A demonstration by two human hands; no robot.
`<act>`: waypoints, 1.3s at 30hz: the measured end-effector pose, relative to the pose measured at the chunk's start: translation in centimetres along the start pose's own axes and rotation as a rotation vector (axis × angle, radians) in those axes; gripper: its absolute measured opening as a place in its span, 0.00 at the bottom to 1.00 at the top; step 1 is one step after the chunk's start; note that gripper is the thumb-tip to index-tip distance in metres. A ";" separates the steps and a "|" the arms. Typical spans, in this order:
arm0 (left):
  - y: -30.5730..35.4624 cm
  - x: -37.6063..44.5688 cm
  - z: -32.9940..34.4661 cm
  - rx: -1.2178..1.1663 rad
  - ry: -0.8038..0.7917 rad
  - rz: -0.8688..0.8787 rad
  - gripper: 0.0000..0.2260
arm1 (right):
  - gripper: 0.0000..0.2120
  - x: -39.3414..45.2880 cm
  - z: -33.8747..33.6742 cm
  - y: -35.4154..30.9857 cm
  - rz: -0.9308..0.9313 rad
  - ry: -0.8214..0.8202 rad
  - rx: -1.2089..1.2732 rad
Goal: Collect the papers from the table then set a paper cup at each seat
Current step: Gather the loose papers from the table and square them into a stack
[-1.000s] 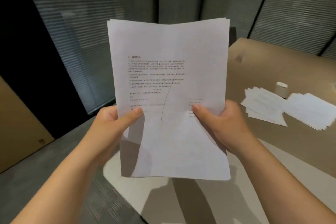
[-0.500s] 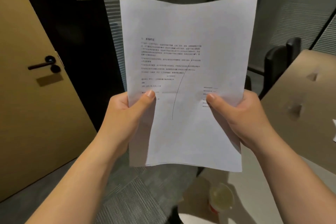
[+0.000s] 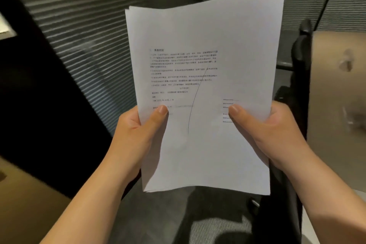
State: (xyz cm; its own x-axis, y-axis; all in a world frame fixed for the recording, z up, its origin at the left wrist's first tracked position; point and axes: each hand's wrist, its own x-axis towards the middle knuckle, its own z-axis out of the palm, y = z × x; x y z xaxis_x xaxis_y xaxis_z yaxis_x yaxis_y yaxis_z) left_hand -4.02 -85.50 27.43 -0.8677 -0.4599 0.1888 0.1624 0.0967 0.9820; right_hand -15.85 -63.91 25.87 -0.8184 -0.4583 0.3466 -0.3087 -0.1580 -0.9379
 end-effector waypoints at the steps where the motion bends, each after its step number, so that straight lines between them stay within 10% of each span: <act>1: -0.9 2.7 0.1 -0.026 -0.048 -0.020 0.09 | 0.05 1.4 -0.2 1.0 0.001 0.049 -0.033; 21: -8.3 42.6 13.1 -0.207 -0.937 -0.056 0.08 | 0.13 21.6 -4.8 8.3 0.039 0.965 -0.192; 39: -7.9 61.4 51.3 -0.326 -1.446 0.113 0.10 | 0.03 34.5 -31.3 11.2 0.017 1.569 -0.464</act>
State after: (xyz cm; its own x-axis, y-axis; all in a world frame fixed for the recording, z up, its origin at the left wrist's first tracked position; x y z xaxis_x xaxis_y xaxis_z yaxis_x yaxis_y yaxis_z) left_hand -82.72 -69.21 30.75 -0.5153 0.8094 0.2817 0.1853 -0.2156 0.9587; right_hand -62.73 -54.09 27.70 -0.3951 0.8747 0.2808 -0.1688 0.2313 -0.9581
